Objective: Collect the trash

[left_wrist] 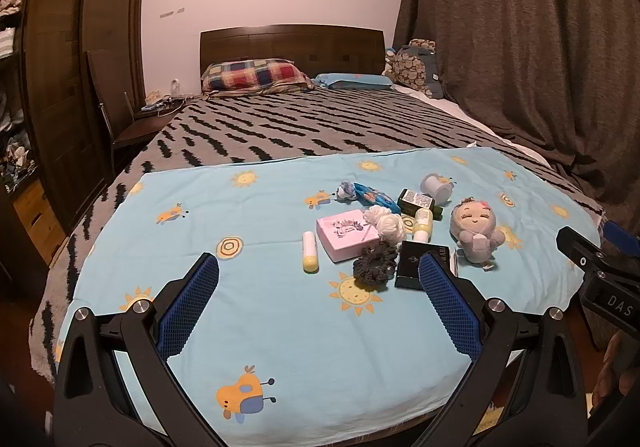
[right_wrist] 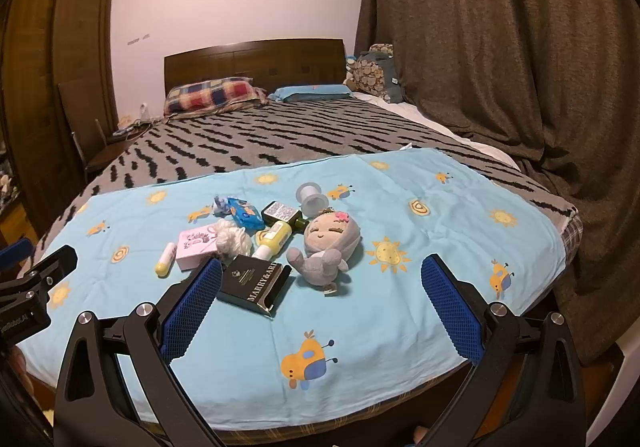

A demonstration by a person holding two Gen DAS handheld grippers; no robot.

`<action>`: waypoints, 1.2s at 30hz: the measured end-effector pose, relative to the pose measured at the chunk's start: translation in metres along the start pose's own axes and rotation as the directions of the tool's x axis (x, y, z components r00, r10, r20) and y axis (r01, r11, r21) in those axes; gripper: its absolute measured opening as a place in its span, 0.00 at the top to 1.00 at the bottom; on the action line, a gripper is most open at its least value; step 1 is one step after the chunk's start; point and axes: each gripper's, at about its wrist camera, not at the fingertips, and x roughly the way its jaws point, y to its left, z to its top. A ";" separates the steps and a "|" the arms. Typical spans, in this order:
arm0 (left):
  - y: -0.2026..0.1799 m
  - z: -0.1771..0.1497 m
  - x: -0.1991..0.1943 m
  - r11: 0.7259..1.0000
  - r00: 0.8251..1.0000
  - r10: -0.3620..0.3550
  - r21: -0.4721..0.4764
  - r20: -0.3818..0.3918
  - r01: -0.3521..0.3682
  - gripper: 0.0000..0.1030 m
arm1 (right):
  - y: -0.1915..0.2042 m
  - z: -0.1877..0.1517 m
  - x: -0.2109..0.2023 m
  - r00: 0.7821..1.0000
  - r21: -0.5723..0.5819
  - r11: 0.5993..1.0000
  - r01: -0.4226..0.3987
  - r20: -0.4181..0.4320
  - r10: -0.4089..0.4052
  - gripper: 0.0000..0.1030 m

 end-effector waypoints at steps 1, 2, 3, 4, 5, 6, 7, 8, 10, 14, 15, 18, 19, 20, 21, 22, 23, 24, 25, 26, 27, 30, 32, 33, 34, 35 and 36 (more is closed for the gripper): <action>0.001 0.000 0.000 1.000 1.000 0.001 0.001 0.001 -0.001 0.08 | 0.000 0.000 0.000 1.000 0.000 1.000 0.000 0.001 0.000 0.03; 0.002 0.001 0.000 1.000 1.000 0.002 0.001 0.002 -0.002 0.08 | -0.001 0.000 0.000 1.000 0.000 1.000 0.000 0.000 0.000 0.03; 0.003 0.001 0.000 1.000 1.000 0.002 0.001 0.003 -0.002 0.08 | -0.001 0.000 0.000 1.000 -0.001 1.000 -0.001 -0.002 0.001 0.03; 0.004 0.002 0.000 1.000 1.000 0.003 0.000 0.003 -0.003 0.08 | -0.001 0.000 0.001 1.000 -0.002 1.000 -0.004 -0.005 0.004 0.03; 0.005 0.002 0.001 1.000 1.000 0.005 0.000 0.003 -0.005 0.08 | 0.000 0.000 0.001 1.000 -0.002 1.000 -0.005 -0.006 0.005 0.03; 0.006 0.002 0.002 1.000 1.000 0.007 -0.001 0.003 -0.007 0.08 | 0.000 0.000 0.001 1.000 -0.002 1.000 -0.006 -0.007 0.006 0.03; -0.001 -0.002 0.001 1.000 1.000 0.013 0.002 0.004 -0.013 0.07 | 0.000 0.000 0.002 1.000 -0.002 1.000 -0.005 -0.007 0.005 0.03; 0.000 -0.003 0.001 1.000 1.000 0.015 0.001 0.004 -0.015 0.07 | 0.000 0.000 0.002 1.000 -0.003 1.000 -0.002 -0.007 0.002 0.03; 0.001 -0.003 0.002 1.000 1.000 0.021 -0.003 0.003 -0.021 0.07 | 0.000 0.000 0.002 1.000 -0.002 1.000 -0.005 -0.007 0.005 0.03; 0.002 -0.004 0.004 1.000 1.000 0.024 -0.004 -0.001 -0.024 0.08 | 0.000 0.000 0.004 1.000 -0.005 1.000 -0.007 -0.012 0.007 0.03; 0.002 -0.004 0.004 1.000 1.000 0.023 -0.002 -0.001 -0.023 0.08 | 0.001 0.000 0.004 1.000 -0.006 1.000 -0.008 -0.014 0.007 0.03; 0.002 -0.005 0.003 1.000 1.000 0.026 0.003 0.005 -0.026 0.08 | 0.002 0.001 0.005 1.000 -0.007 1.000 -0.009 -0.013 0.009 0.03; 0.003 -0.005 0.003 1.000 1.000 0.027 0.002 0.006 -0.027 0.08 | 0.002 0.001 0.005 1.000 -0.006 1.000 -0.010 -0.014 0.010 0.03; 0.004 -0.005 0.003 1.000 1.000 0.028 0.000 0.006 -0.028 0.07 | 0.002 0.000 0.005 1.000 -0.007 1.000 -0.010 -0.014 0.009 0.03; 0.005 -0.005 0.003 1.000 1.000 0.028 -0.002 0.005 -0.028 0.07 | 0.002 0.000 0.005 1.000 -0.008 1.000 -0.009 -0.013 0.009 0.03; 0.002 -0.003 0.003 1.000 1.000 0.030 -0.003 0.002 -0.030 0.07 | 0.003 0.000 0.005 1.000 -0.008 1.000 -0.008 -0.012 0.007 0.03; 0.003 -0.003 0.004 0.999 0.999 0.032 -0.003 0.001 -0.032 0.07 | 0.003 0.001 0.006 1.000 -0.007 1.000 -0.007 -0.013 0.007 0.03; 0.003 -0.004 0.004 0.999 0.999 0.032 -0.004 -0.001 -0.032 0.08 | 0.003 0.001 0.006 1.000 -0.008 1.000 -0.007 -0.014 0.007 0.03; 0.002 -0.004 0.005 0.999 0.999 0.033 -0.004 -0.003 -0.033 0.08 | 0.003 0.000 0.006 1.000 -0.008 1.000 -0.008 -0.013 0.008 0.03; 0.002 -0.004 0.005 0.999 0.999 0.032 -0.006 -0.005 -0.032 0.08 | 0.003 0.000 0.006 1.000 -0.008 1.000 -0.010 -0.013 0.010 0.03; 0.003 -0.005 0.006 0.999 0.999 0.031 -0.006 -0.005 -0.031 0.08 | 0.003 0.000 0.006 1.000 -0.008 1.000 -0.011 -0.013 0.011 0.03; 0.003 -0.006 0.006 1.000 1.000 0.031 -0.005 -0.004 -0.031 0.07 | 0.004 0.000 0.006 1.000 -0.012 1.000 -0.011 -0.014 0.011 0.03; 0.003 -0.004 0.006 0.999 0.999 0.032 -0.003 -0.005 -0.032 0.07 | 0.005 -0.001 0.006 1.000 -0.010 1.000 -0.012 -0.014 0.012 0.03; 0.002 -0.004 0.006 0.999 0.999 0.032 -0.002 -0.006 -0.032 0.07 | 0.005 -0.001 0.006 1.000 -0.010 1.000 -0.012 -0.013 0.012 0.03; 0.002 -0.004 0.006 0.999 0.999 0.032 -0.002 -0.006 -0.032 0.08 | 0.005 -0.001 0.006 1.000 -0.011 1.000 -0.013 -0.011 0.012 0.03; 0.002 -0.004 0.006 0.999 0.999 0.032 -0.002 -0.007 -0.032 0.08 | 0.005 -0.001 0.006 1.000 -0.013 1.000 -0.014 -0.006 0.014 0.03; 0.003 -0.005 0.007 0.999 0.999 0.032 -0.002 -0.008 -0.032 0.07 | 0.006 -0.002 0.006 1.000 -0.016 1.000 -0.014 0.000 0.014 0.03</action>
